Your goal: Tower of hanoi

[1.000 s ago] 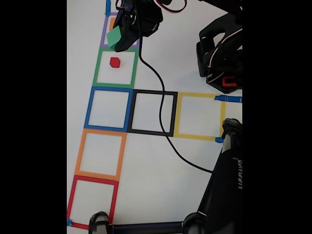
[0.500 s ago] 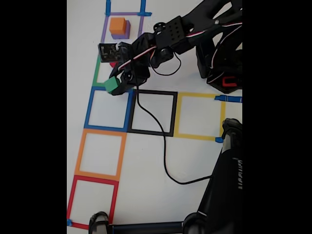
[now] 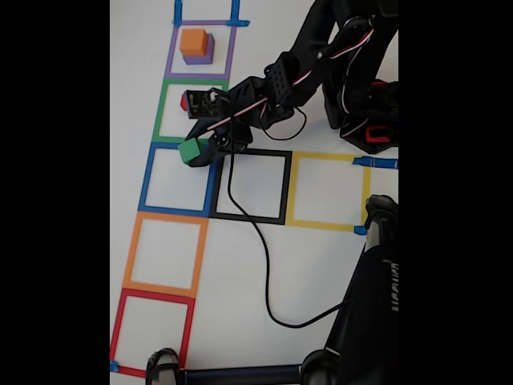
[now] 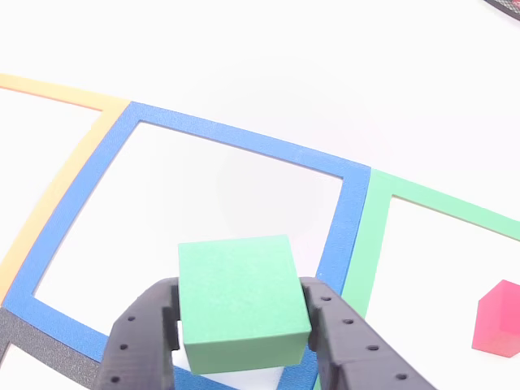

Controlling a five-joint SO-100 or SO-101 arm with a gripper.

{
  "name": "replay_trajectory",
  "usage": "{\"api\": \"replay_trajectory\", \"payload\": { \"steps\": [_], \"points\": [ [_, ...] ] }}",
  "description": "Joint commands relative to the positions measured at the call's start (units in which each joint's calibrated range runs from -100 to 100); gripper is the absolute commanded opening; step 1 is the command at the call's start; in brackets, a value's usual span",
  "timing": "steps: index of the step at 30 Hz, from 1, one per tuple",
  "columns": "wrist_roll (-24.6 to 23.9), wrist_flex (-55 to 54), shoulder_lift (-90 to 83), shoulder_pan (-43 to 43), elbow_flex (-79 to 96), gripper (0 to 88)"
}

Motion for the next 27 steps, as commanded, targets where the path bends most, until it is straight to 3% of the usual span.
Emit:
{"api": "replay_trajectory", "payload": {
  "steps": [1, 20, 22, 23, 24, 27],
  "points": [
    [0.72, -6.06, 5.75, -0.96, -3.74, 6.0],
    [0.72, -15.86, 28.52, -3.65, -19.38, 7.9],
    [0.72, -15.86, 28.92, -3.55, -19.74, 11.4],
    [0.72, -15.86, 29.0, -3.36, -19.74, 19.9],
    [0.72, -15.86, 29.0, -3.26, -19.74, 22.9],
    [0.72, -15.86, 28.92, -2.69, -19.56, 28.2]
  ]
}}
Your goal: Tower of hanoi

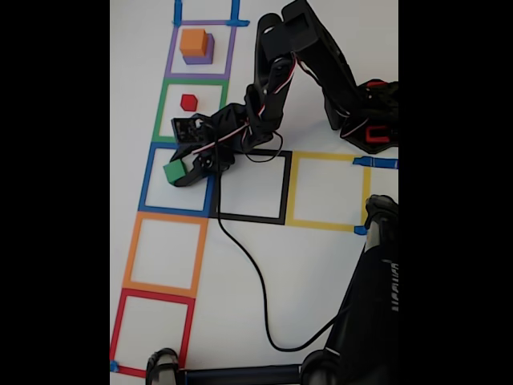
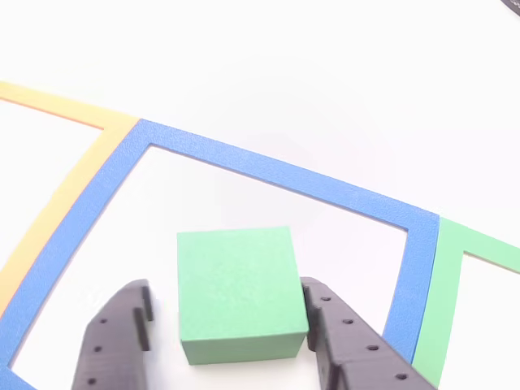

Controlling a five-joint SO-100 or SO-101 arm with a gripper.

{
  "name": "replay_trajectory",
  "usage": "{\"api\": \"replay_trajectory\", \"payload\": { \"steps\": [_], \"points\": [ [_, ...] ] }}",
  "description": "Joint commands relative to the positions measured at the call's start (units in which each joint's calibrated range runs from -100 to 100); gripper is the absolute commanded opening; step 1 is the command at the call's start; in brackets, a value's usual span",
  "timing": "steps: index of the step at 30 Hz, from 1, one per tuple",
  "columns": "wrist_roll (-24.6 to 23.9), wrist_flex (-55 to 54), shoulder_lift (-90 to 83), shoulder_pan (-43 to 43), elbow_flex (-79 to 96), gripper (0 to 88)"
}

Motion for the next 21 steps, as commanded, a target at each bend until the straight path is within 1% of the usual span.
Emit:
{"api": "replay_trajectory", "payload": {
  "steps": [1, 4, 8, 18, 21],
  "points": [
    [0.72, -0.94, -0.63, 0.76, -1.23, 28.9],
    [0.72, -0.94, -0.95, 1.33, -1.23, 33.1],
    [0.72, -1.02, -2.65, 1.81, -1.23, 34.9],
    [0.72, 1.16, -13.47, 2.29, -1.23, 30.3],
    [0.72, 4.0, -17.26, 3.35, -0.87, 23.0]
  ]
}}
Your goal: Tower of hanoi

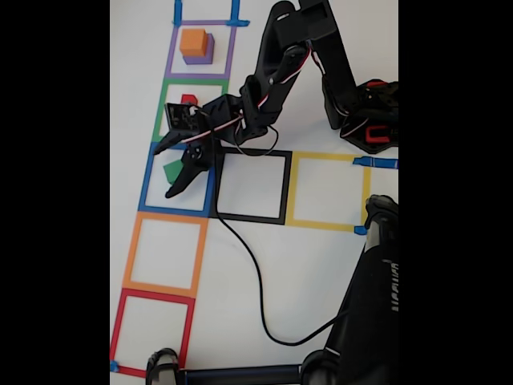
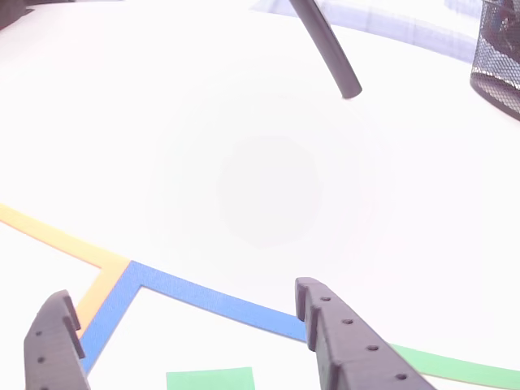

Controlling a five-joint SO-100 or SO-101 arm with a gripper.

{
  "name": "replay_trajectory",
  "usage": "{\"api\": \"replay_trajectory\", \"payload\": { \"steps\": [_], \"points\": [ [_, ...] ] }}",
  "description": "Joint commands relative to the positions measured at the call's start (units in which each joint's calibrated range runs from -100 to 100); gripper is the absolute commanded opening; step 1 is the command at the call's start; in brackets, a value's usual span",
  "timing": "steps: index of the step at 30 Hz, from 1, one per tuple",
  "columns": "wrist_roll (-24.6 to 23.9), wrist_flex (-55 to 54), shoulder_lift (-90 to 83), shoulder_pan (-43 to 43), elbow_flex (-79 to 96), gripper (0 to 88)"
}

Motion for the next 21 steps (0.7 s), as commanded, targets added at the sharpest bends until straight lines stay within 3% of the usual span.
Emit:
{"api": "replay_trajectory", "payload": {
  "steps": [1, 7, 16, 21],
  "points": [
    [0.72, 3.92, -7.83, 2.05, -0.86, 20.5],
    [0.72, 16.39, -17.6, 6.56, 0.23, 1.8],
    [0.72, 54.53, -41.02, 14.32, -2.04, 1.3],
    [0.72, 77.85, -49.74, 18.83, -12.14, 1.3]
  ]
}}
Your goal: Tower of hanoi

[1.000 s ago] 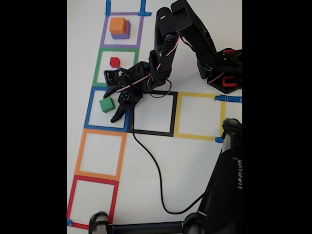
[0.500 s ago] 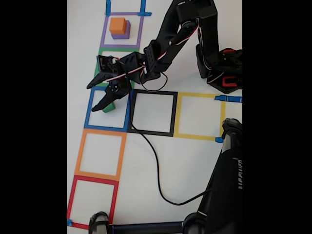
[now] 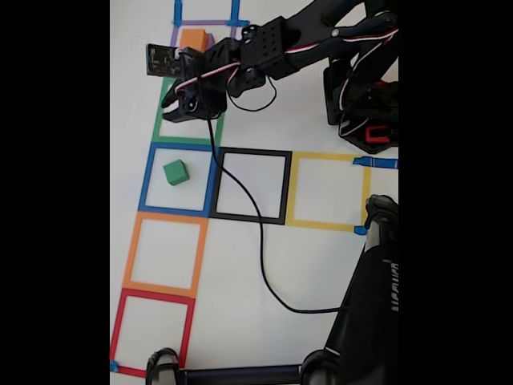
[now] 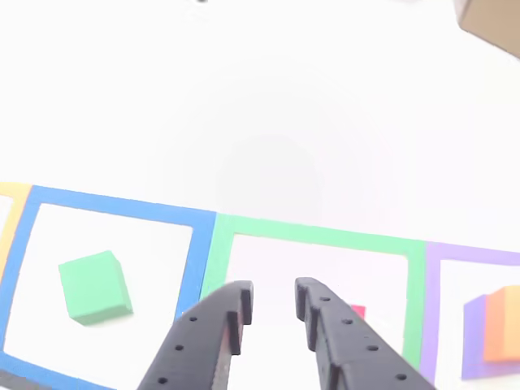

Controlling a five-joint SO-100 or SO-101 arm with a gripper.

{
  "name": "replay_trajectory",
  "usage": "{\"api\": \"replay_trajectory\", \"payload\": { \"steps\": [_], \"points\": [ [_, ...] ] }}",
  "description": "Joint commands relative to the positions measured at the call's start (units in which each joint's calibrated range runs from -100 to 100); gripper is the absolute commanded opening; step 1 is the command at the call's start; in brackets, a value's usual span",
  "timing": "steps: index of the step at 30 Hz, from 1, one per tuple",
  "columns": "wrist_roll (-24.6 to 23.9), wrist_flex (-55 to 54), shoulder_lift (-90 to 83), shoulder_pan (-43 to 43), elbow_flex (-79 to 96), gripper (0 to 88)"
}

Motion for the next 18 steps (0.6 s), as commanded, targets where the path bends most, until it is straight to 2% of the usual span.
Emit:
{"api": "replay_trajectory", "payload": {
  "steps": [1, 7, 11, 14, 18],
  "points": [
    [0.36, 20.47, -7.83, 2.98, -12.03, 1.3],
    [0.36, 45.57, -8.64, 8.35, -33.22, 1.2],
    [0.36, 57.63, -8.39, 11.32, -44.94, 1.2],
    [0.36, 63.87, -9.12, 14.2, -49.58, 1.2],
    [0.36, 64.6, -10.33, 16.5, -49.03, 2.7]
  ]
}}
